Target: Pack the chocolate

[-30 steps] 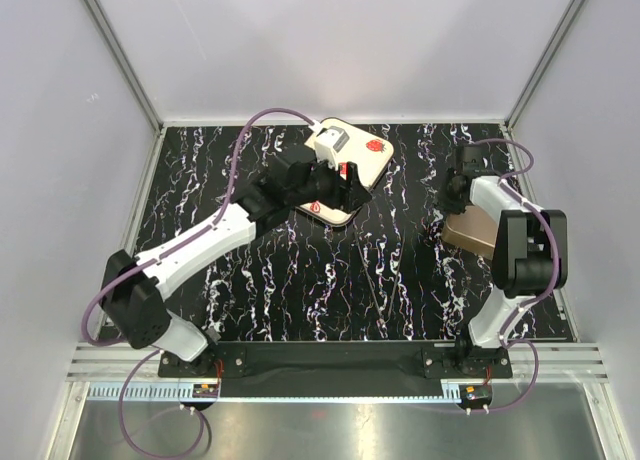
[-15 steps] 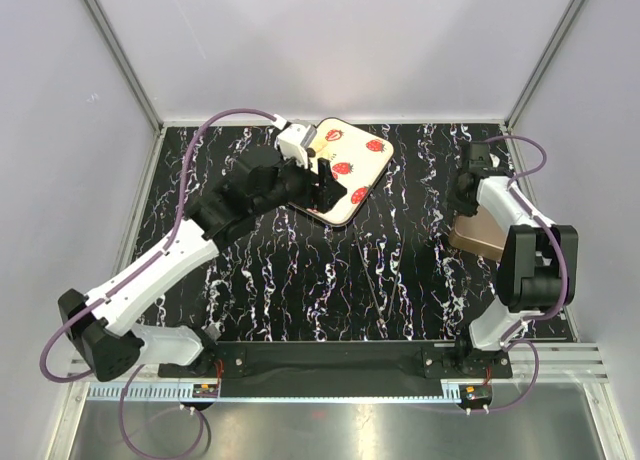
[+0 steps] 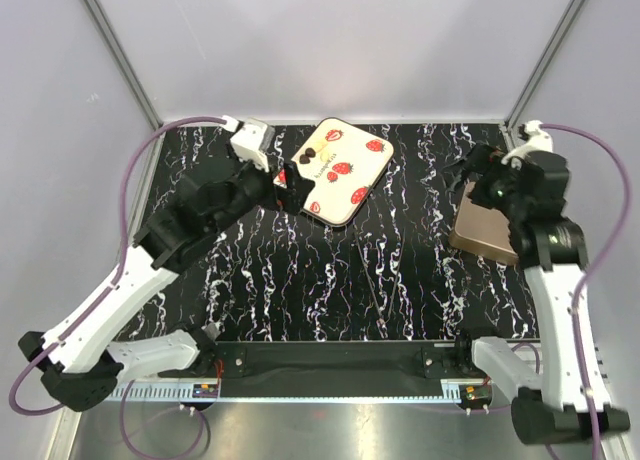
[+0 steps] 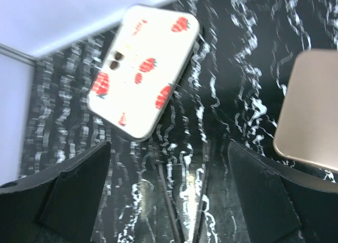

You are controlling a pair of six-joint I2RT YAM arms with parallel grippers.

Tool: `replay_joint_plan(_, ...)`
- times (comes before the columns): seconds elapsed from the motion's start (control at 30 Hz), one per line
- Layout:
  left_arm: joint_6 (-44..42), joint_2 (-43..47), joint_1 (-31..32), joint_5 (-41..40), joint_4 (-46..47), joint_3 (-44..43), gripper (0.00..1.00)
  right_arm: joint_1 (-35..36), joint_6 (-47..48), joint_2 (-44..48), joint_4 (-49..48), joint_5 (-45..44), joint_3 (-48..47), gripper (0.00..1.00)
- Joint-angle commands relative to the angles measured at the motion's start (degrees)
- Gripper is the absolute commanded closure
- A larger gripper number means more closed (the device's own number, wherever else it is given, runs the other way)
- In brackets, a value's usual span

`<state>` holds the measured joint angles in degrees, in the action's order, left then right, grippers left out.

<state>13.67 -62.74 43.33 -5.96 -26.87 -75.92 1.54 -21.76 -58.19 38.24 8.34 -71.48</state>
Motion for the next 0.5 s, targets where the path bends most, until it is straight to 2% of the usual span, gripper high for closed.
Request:
replay_joint_plan(0.0, -1.9, 5.8, -0.1, -4.2, 1.3, 0.3, 0.01, 0.1, -1.4, 5.8, 3.1, 3.4, 2.0, 0.0)
replay_joint_plan(0.1, -1.8, 10.3, -0.1, -4.3, 3.2, 3.4, 0.01, 0.1, -2.6, 11.3, 3.2, 2.2, 3.7, 0.0)
replay_joint_plan(0.2, -0.9, 13.5, -0.1, -3.5, 3.4, 5.2, 0.01, 0.1, -3.9, 13.1, 3.9, 1.4, 4.7, 0.0)
replay_joint_plan(0.33, -0.4, 15.5, -0.1, -3.2, 0.2, 7.0, 0.01, 0.1, -2.9, 13.5, 4.7, -0.3, 4.3, 0.0)
replay_joint_plan(0.47, 0.2, 17.5, -0.1, -4.0, -0.7, 9.0, 0.01, 0.1, -2.4, 13.5, 5.3, 2.3, 2.8, 0.0)
